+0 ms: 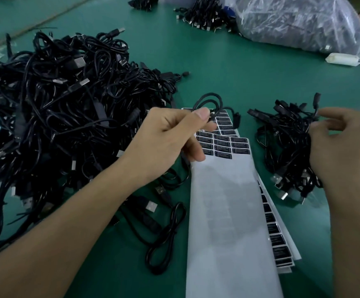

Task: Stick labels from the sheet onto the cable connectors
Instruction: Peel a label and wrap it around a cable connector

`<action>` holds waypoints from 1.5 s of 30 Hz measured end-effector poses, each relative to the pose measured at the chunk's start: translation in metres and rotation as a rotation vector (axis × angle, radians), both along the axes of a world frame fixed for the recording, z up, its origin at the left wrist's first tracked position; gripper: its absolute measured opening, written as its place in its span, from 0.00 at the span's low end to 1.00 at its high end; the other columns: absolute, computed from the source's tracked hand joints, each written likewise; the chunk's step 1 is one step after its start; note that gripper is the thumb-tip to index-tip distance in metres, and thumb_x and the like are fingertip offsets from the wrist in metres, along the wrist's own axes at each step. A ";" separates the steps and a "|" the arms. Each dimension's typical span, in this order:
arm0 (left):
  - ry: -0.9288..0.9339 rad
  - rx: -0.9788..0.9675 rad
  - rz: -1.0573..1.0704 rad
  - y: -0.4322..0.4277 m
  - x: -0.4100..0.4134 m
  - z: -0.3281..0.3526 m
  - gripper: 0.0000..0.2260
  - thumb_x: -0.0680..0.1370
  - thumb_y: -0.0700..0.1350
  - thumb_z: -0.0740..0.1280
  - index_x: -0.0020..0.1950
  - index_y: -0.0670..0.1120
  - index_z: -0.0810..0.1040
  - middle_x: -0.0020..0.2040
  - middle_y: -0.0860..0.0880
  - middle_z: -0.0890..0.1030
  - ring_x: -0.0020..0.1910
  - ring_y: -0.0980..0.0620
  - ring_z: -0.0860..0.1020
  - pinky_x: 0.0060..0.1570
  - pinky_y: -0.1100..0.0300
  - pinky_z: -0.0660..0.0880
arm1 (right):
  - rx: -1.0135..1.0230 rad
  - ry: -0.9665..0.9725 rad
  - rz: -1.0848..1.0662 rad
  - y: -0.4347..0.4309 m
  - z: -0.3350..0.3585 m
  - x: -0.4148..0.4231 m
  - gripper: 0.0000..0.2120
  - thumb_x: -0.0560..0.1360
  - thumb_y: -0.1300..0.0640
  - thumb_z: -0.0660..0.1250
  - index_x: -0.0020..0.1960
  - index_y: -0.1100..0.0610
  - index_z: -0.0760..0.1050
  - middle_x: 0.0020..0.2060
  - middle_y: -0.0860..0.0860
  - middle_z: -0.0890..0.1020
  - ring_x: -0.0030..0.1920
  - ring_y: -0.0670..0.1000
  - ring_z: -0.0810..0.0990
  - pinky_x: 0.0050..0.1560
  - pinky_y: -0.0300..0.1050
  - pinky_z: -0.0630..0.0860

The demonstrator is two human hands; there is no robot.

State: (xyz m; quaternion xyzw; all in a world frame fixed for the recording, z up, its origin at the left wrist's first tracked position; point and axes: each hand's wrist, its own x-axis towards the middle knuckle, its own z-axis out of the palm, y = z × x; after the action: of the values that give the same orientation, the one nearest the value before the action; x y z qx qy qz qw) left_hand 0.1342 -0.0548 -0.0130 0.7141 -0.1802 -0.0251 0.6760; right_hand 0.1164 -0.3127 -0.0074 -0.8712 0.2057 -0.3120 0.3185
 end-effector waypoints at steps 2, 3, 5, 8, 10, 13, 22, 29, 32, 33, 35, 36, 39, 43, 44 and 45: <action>0.017 0.014 0.004 0.000 0.001 -0.001 0.13 0.84 0.42 0.61 0.54 0.34 0.81 0.26 0.46 0.81 0.25 0.57 0.79 0.29 0.69 0.74 | 0.031 -0.036 -0.013 0.001 0.001 0.002 0.12 0.75 0.55 0.64 0.57 0.46 0.80 0.39 0.37 0.79 0.42 0.42 0.79 0.58 0.50 0.77; 0.031 0.014 -0.001 0.001 0.001 -0.001 0.12 0.84 0.40 0.60 0.53 0.34 0.80 0.26 0.45 0.81 0.25 0.56 0.79 0.30 0.68 0.75 | 0.040 -0.049 -0.022 0.001 0.002 0.002 0.12 0.75 0.56 0.64 0.56 0.46 0.80 0.39 0.38 0.79 0.40 0.38 0.78 0.56 0.47 0.77; 0.077 -0.013 -0.013 0.001 0.002 0.000 0.11 0.84 0.38 0.59 0.48 0.38 0.79 0.27 0.45 0.81 0.26 0.54 0.80 0.33 0.66 0.77 | 0.030 -0.050 -0.036 0.001 0.003 0.003 0.11 0.76 0.56 0.63 0.55 0.46 0.80 0.40 0.40 0.79 0.38 0.38 0.77 0.58 0.49 0.78; 0.119 -0.042 -0.031 0.003 0.004 0.000 0.13 0.84 0.36 0.56 0.41 0.39 0.73 0.30 0.44 0.83 0.28 0.51 0.79 0.34 0.62 0.78 | -0.010 -0.029 -0.049 0.004 0.005 0.000 0.12 0.76 0.51 0.63 0.57 0.46 0.79 0.47 0.45 0.80 0.47 0.51 0.79 0.61 0.57 0.76; 0.103 -0.014 -0.039 0.003 0.005 -0.002 0.12 0.81 0.39 0.55 0.38 0.41 0.71 0.33 0.43 0.84 0.30 0.50 0.79 0.36 0.58 0.77 | -0.044 -0.024 -0.071 0.009 0.009 -0.004 0.15 0.76 0.45 0.61 0.58 0.45 0.78 0.55 0.48 0.80 0.57 0.55 0.77 0.63 0.60 0.73; 0.094 -0.024 -0.032 0.003 0.007 -0.005 0.09 0.74 0.42 0.55 0.35 0.43 0.68 0.31 0.43 0.83 0.30 0.50 0.77 0.36 0.57 0.77 | -0.134 -0.077 0.037 0.027 0.020 -0.009 0.15 0.76 0.44 0.61 0.57 0.46 0.80 0.53 0.48 0.80 0.58 0.56 0.77 0.63 0.59 0.73; 0.107 -0.100 0.088 0.006 0.009 -0.001 0.09 0.70 0.45 0.52 0.30 0.45 0.65 0.26 0.45 0.79 0.26 0.52 0.74 0.30 0.63 0.74 | -0.187 0.191 0.651 0.064 0.007 -0.016 0.06 0.74 0.45 0.72 0.50 0.42 0.80 0.45 0.35 0.80 0.50 0.35 0.76 0.54 0.30 0.69; 0.181 -0.182 0.113 0.005 0.008 0.005 0.19 0.80 0.40 0.47 0.29 0.46 0.61 0.22 0.48 0.72 0.26 0.51 0.70 0.30 0.62 0.71 | -0.038 0.180 0.660 0.074 -0.008 -0.009 0.13 0.73 0.48 0.74 0.56 0.40 0.75 0.43 0.35 0.82 0.47 0.35 0.79 0.44 0.29 0.70; 0.165 -0.217 0.167 0.004 0.008 0.008 0.17 0.78 0.43 0.50 0.29 0.46 0.62 0.23 0.46 0.72 0.25 0.52 0.70 0.30 0.62 0.71 | 0.031 0.084 0.660 0.077 -0.014 -0.007 0.06 0.75 0.56 0.73 0.44 0.46 0.79 0.38 0.39 0.83 0.39 0.42 0.82 0.42 0.36 0.77; 0.154 -0.219 0.186 0.004 0.008 0.008 0.15 0.76 0.46 0.51 0.28 0.45 0.62 0.23 0.47 0.72 0.26 0.52 0.71 0.29 0.63 0.71 | 0.046 0.060 0.661 0.077 -0.016 -0.007 0.06 0.75 0.57 0.74 0.44 0.47 0.79 0.36 0.40 0.83 0.37 0.44 0.82 0.42 0.40 0.79; 0.141 -0.219 0.240 0.005 0.009 0.007 0.15 0.72 0.51 0.52 0.29 0.44 0.65 0.24 0.48 0.73 0.27 0.53 0.73 0.31 0.64 0.72 | 0.063 0.002 0.653 0.078 -0.017 -0.009 0.08 0.75 0.59 0.74 0.42 0.47 0.80 0.34 0.41 0.83 0.35 0.46 0.83 0.41 0.42 0.81; 0.132 -0.212 0.277 0.005 0.011 0.006 0.19 0.73 0.54 0.52 0.30 0.41 0.68 0.25 0.46 0.74 0.28 0.53 0.75 0.33 0.63 0.73 | 0.069 -0.038 0.638 0.078 -0.017 -0.009 0.09 0.75 0.59 0.74 0.43 0.45 0.81 0.34 0.42 0.84 0.35 0.46 0.83 0.41 0.41 0.81; -0.087 0.026 0.451 0.008 0.011 0.002 0.24 0.80 0.54 0.59 0.38 0.34 0.77 0.33 0.43 0.79 0.33 0.56 0.78 0.37 0.60 0.76 | -0.033 -0.127 0.601 0.076 -0.017 -0.011 0.09 0.76 0.61 0.72 0.55 0.51 0.85 0.40 0.41 0.84 0.39 0.40 0.81 0.45 0.31 0.76; -0.690 0.635 0.541 0.002 -0.003 -0.002 0.16 0.75 0.42 0.66 0.61 0.48 0.83 0.52 0.52 0.84 0.52 0.48 0.79 0.55 0.52 0.73 | -0.198 -0.163 0.625 0.078 -0.021 -0.012 0.13 0.78 0.67 0.69 0.61 0.61 0.81 0.44 0.49 0.81 0.41 0.40 0.77 0.50 0.22 0.68; -0.772 0.684 0.525 0.000 -0.005 -0.002 0.16 0.74 0.42 0.66 0.61 0.48 0.83 0.52 0.52 0.84 0.54 0.47 0.80 0.57 0.52 0.70 | -0.211 -0.178 0.637 0.079 -0.022 -0.011 0.13 0.78 0.69 0.68 0.62 0.63 0.81 0.43 0.51 0.81 0.43 0.41 0.76 0.50 0.21 0.68; -0.837 0.713 0.499 -0.002 -0.007 -0.002 0.15 0.75 0.42 0.65 0.60 0.48 0.84 0.51 0.52 0.85 0.53 0.47 0.80 0.58 0.52 0.69 | -0.218 -0.188 0.654 0.079 -0.022 -0.011 0.14 0.78 0.70 0.67 0.62 0.64 0.80 0.43 0.52 0.81 0.44 0.40 0.75 0.50 0.21 0.68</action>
State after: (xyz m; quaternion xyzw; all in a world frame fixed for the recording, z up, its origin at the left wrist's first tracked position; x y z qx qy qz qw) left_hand 0.1275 -0.0570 -0.0149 0.8667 -0.2383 0.3583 0.2521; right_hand 0.1058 -0.2342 -0.0293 -0.8874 -0.1487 -0.2924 0.3240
